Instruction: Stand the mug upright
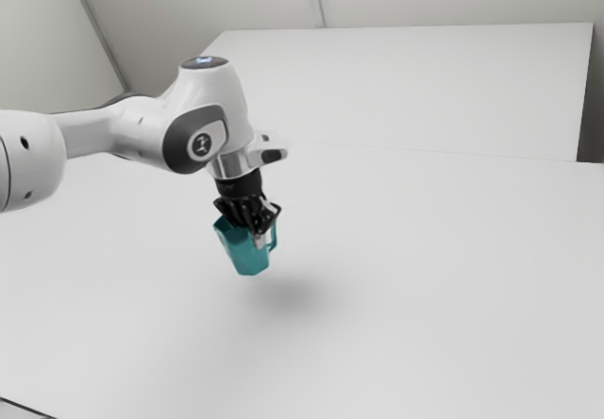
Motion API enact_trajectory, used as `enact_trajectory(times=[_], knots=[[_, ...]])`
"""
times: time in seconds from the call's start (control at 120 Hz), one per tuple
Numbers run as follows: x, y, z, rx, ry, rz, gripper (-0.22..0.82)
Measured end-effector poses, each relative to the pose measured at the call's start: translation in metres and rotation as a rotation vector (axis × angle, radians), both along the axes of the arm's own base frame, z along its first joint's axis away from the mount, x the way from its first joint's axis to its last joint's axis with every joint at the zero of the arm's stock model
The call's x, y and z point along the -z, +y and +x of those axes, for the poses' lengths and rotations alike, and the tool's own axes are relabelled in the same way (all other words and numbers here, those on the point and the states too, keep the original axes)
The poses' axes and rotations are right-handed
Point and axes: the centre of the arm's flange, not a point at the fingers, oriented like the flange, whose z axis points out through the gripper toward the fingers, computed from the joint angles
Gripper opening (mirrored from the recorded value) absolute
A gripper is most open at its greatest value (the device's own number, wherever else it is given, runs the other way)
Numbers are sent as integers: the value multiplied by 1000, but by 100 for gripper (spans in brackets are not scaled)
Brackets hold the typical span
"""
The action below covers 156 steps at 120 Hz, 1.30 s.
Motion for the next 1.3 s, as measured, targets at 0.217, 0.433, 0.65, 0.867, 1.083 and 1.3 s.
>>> enact_trajectory(times=[0.217,0.433,0.65,0.867,1.083,1.3], knots=[[12,25,-2,-51,35,21,-18],[17,61,-3,-121,44,36,-18],[21,87,-2,-175,48,39,-18],[36,85,2,-164,64,44,-18],[36,83,3,-119,53,100,-18],[44,79,17,-100,18,100,-18]])
